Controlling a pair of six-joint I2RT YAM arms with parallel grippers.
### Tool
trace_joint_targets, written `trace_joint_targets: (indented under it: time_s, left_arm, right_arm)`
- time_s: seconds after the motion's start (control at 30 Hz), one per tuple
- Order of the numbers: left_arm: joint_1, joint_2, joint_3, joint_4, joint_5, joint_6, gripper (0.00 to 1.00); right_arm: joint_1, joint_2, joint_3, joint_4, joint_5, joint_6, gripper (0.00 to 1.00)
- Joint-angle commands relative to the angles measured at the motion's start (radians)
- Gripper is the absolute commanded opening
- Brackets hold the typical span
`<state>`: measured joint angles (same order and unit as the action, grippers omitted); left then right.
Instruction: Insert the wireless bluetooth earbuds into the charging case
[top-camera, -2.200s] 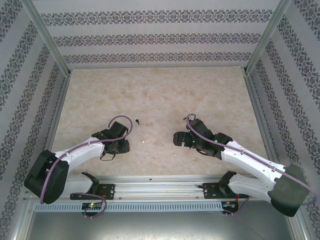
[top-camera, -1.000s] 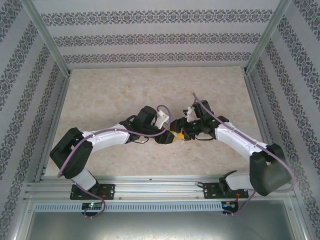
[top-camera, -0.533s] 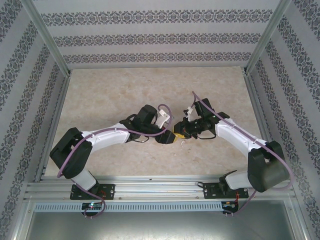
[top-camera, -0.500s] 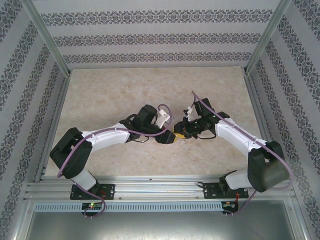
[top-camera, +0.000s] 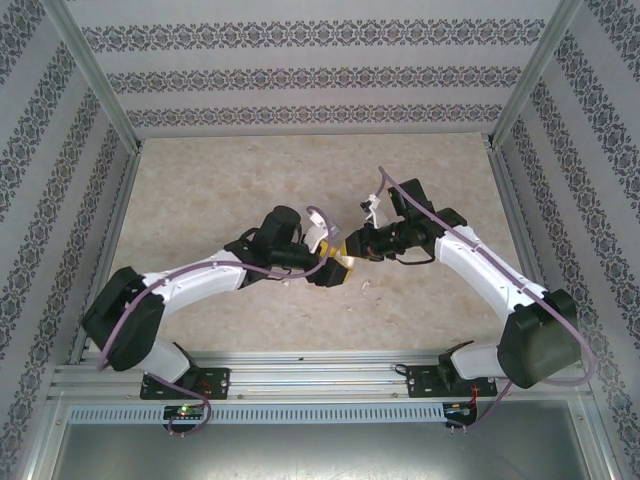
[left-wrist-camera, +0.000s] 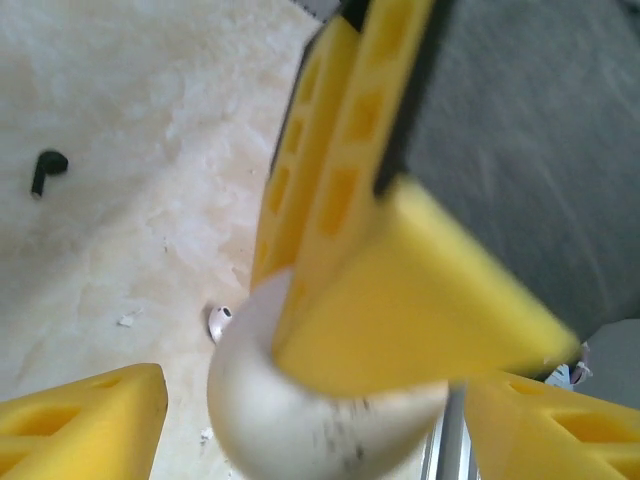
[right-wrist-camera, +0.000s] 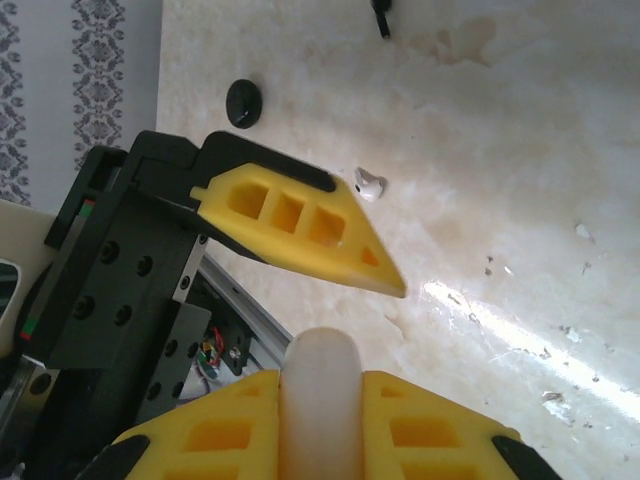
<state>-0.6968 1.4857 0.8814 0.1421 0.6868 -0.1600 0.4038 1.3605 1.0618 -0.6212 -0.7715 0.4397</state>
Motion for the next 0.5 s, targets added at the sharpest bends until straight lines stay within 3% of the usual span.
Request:
trace_joint_targets:
  time_s: [0.0,0.2,0.47]
  left_arm:
    - [0.024,-0.079,-0.041,0.060,0.037,0.090,0.79]
    - [0.070,-0.155,-0.084,0.054,0.165,0.188,0.82]
    - [0.138,-0.154,-0.030,0.042,0.307,0.168,0.83]
  right_arm:
    - [0.007,0.007,0.076,-0.109,0.032,-0.166,0.00]
    - [0.008,0.001,0.126,-0.145,0.031,-0.265,0.00]
    - [0.012,-0.029,0.132,-0.098,-0.020,-0.296,0.00]
